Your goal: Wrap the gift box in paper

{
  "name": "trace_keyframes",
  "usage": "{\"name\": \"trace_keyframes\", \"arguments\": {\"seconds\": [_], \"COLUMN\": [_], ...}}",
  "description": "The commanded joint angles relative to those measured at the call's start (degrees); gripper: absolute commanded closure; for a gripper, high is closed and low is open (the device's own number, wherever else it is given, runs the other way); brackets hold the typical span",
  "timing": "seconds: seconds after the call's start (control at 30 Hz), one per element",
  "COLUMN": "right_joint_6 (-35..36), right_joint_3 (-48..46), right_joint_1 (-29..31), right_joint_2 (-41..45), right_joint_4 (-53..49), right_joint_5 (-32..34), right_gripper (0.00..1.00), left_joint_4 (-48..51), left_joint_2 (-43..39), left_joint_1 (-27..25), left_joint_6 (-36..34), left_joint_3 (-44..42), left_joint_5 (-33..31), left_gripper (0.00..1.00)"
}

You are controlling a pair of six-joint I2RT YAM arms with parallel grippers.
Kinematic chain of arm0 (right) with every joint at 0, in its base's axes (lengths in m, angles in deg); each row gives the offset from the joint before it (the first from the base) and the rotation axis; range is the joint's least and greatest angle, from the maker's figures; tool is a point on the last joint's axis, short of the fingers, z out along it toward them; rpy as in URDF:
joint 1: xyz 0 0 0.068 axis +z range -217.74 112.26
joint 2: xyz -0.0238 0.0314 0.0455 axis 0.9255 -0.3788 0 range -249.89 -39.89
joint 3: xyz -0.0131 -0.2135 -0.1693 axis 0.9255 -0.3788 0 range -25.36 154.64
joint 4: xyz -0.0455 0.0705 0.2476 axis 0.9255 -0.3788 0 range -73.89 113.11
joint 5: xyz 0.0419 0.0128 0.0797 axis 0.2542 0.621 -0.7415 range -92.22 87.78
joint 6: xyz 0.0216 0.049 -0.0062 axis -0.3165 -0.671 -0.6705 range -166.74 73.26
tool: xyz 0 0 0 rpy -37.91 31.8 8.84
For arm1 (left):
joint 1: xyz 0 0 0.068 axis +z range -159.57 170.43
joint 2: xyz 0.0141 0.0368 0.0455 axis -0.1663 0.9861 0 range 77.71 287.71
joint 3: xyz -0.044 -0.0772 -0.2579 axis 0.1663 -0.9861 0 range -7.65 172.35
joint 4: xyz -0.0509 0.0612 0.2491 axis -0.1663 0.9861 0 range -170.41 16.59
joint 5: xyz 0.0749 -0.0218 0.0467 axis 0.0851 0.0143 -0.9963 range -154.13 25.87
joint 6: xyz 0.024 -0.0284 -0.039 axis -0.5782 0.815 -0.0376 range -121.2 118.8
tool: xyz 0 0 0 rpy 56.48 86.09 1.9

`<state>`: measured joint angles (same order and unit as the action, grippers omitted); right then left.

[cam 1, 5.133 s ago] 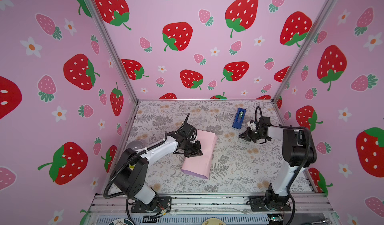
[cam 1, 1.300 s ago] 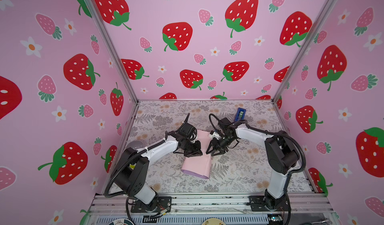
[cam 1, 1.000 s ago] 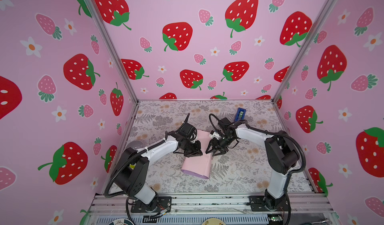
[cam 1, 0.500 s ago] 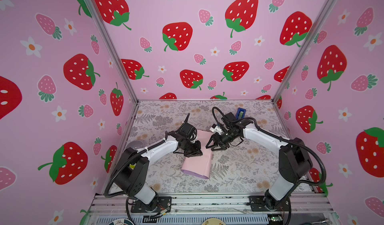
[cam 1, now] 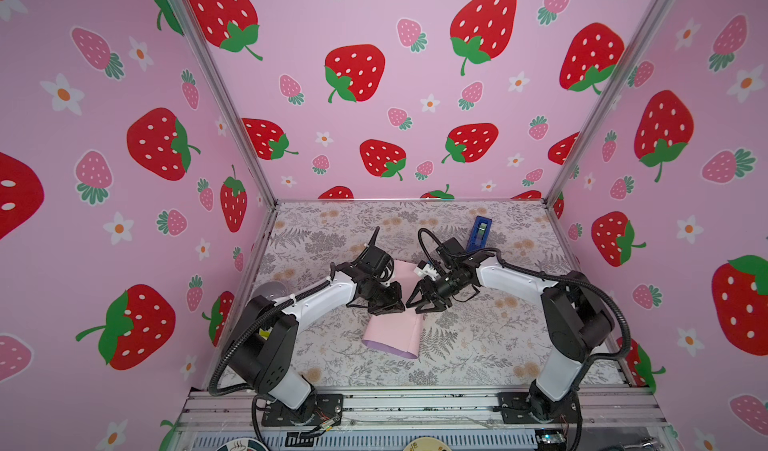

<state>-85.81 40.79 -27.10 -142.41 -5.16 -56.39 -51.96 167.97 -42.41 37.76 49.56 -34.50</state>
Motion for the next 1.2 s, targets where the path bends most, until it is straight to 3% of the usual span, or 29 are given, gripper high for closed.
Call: {"name": "trace_keyframes", "arguments": {"seconds": [0.0,0.4,0.63,0.73,0.97,1.17], "right_joint_6": [2.2,3.9,4.0,4.1,4.0,3.7], "right_joint_3": [-0.7,-1.4,-1.2,-1.2,-1.1,-0.9], "right_joint_1": [0.2,0.0,0.0,-0.1,-0.2,-0.2], "right_joint_2": [-2.0,-3.2,-3.5,-3.5,-3.4,-2.8], "right_joint_4": [-2.3,-4.0,-4.2,-4.4,-4.4,-4.7], "right_joint_5": [2.8,4.7,4.5,4.7,4.5,4.7], "right_gripper": [0.46,0.47,0.48,0.48,0.48,0.48], "left_joint_4": [5.2,8.4,2.8,-0.6,-3.4,-2.3], "left_joint_2": [4.0,-0.6,2.3,4.4,8.1,8.2], "left_joint_1": [-0.6,0.9,2.8,2.3,0.6,0.5], "left_joint_6": [-0.6,0.0,2.8,4.5,5.3,5.2], "left_joint_3": [-2.4,5.6,9.5,9.8,8.3,4.7], "left_joint_5": [-4.3,-5.6,1.2,4.3,5.6,2.5], "left_gripper": [0.89,0.9,0.93,1.0,1.0,1.0]}}
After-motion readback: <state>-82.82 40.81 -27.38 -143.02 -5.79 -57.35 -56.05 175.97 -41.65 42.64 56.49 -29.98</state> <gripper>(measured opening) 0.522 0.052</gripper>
